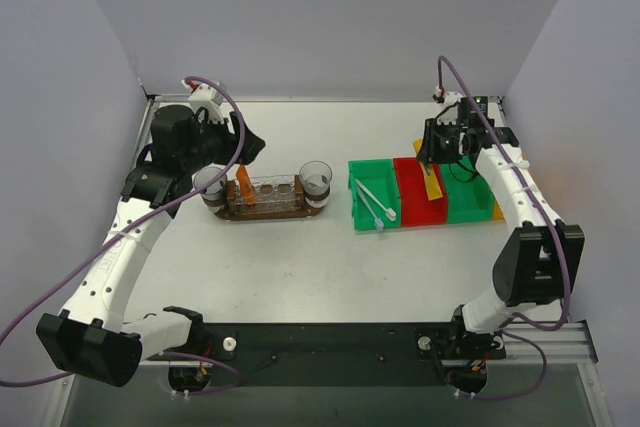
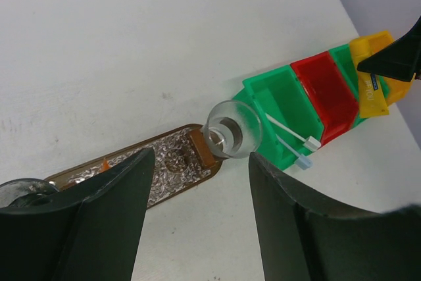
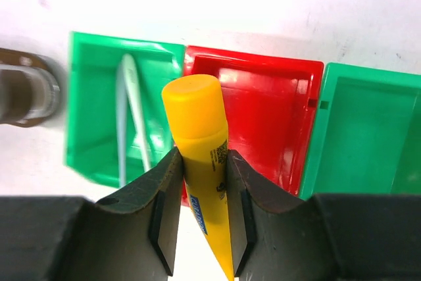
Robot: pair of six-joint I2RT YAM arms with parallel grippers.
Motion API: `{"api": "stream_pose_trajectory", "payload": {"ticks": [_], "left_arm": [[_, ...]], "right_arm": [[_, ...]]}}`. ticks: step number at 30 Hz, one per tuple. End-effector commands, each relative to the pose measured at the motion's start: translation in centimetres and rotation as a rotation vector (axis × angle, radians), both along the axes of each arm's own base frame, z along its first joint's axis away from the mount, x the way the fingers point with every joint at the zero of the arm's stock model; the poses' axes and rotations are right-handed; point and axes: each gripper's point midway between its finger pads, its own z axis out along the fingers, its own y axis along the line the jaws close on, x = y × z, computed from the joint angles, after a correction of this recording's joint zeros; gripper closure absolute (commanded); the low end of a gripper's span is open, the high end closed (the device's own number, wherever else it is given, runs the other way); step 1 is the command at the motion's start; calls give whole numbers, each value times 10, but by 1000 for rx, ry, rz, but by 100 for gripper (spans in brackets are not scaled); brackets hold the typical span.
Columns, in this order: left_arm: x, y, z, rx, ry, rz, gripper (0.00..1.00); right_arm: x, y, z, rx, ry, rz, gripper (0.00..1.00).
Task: Prepare toiletry sets of a toothbrush and toothpaste on the tray
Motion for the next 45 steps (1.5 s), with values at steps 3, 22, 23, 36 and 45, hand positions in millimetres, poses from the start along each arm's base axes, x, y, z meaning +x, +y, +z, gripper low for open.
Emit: {"api": "stream_pose_trajectory", "payload": {"ticks": [3, 22, 23, 36, 45], "left_arm": [[-7, -32, 84, -199, -202, -159, 31], [-61, -119, 129, -551, -196, -553, 28], [-65, -123, 130, -561, -198, -573, 28], [-71, -140, 109, -569, -102, -610, 25], [-75, -145, 106, -587, -81, -654, 61]], "right_arm": [[-16, 42, 108, 221, -228, 21, 100], [-93, 225, 299, 910, -541, 312, 100], [-97, 231, 302, 939, -529, 320, 100], [-111, 259, 326, 1038, -528, 386, 100], [-109, 259, 310, 1000, -514, 376, 100]]}}
